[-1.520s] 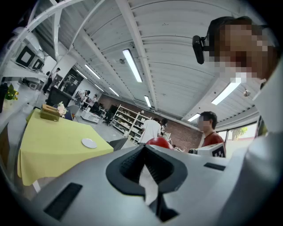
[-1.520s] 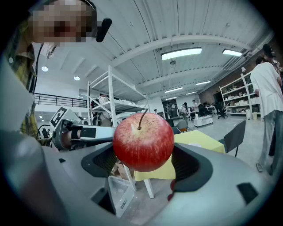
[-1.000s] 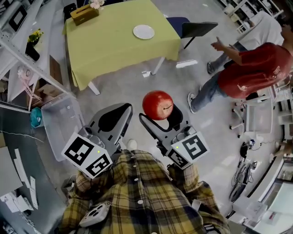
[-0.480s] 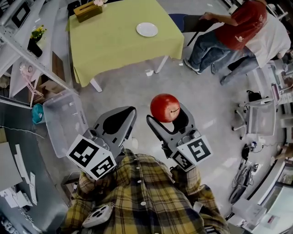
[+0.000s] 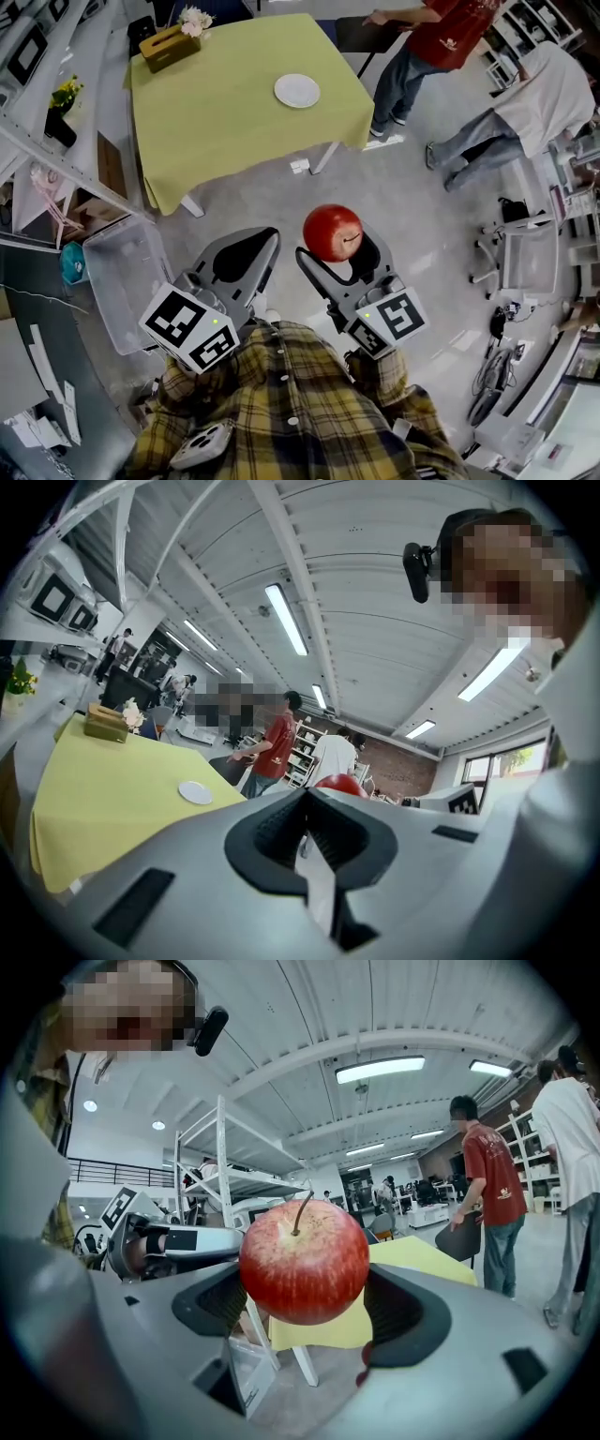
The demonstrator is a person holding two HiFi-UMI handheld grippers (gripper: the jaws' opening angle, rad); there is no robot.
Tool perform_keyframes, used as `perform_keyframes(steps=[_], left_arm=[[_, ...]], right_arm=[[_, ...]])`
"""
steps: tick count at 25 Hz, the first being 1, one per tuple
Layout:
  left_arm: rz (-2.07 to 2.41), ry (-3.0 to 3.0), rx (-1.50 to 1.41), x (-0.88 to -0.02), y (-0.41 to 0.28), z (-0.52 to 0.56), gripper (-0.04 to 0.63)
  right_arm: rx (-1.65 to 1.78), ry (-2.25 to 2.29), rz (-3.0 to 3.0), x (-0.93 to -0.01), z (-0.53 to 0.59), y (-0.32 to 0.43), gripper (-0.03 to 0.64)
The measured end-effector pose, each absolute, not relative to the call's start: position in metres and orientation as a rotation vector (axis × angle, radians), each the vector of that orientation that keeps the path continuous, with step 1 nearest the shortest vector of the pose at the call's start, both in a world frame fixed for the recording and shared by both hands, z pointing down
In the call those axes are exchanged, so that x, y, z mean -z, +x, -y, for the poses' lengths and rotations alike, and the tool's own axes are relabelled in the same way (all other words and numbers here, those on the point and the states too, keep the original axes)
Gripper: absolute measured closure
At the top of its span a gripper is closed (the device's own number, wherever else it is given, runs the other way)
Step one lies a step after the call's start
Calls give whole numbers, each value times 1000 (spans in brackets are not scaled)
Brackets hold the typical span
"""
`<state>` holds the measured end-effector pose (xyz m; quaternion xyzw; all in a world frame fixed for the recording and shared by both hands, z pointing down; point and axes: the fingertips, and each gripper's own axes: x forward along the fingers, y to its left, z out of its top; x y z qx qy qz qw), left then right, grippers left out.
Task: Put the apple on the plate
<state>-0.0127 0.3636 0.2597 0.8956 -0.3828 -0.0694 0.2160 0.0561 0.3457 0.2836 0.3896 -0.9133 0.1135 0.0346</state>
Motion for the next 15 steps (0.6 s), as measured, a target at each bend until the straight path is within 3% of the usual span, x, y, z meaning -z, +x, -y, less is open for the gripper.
perform_keyframes(steps=[15], left_arm=[[1012,2484,166,-272,-59,-243,589]], right_arm=[[-357,1261,2777,-290,-227,12,233]])
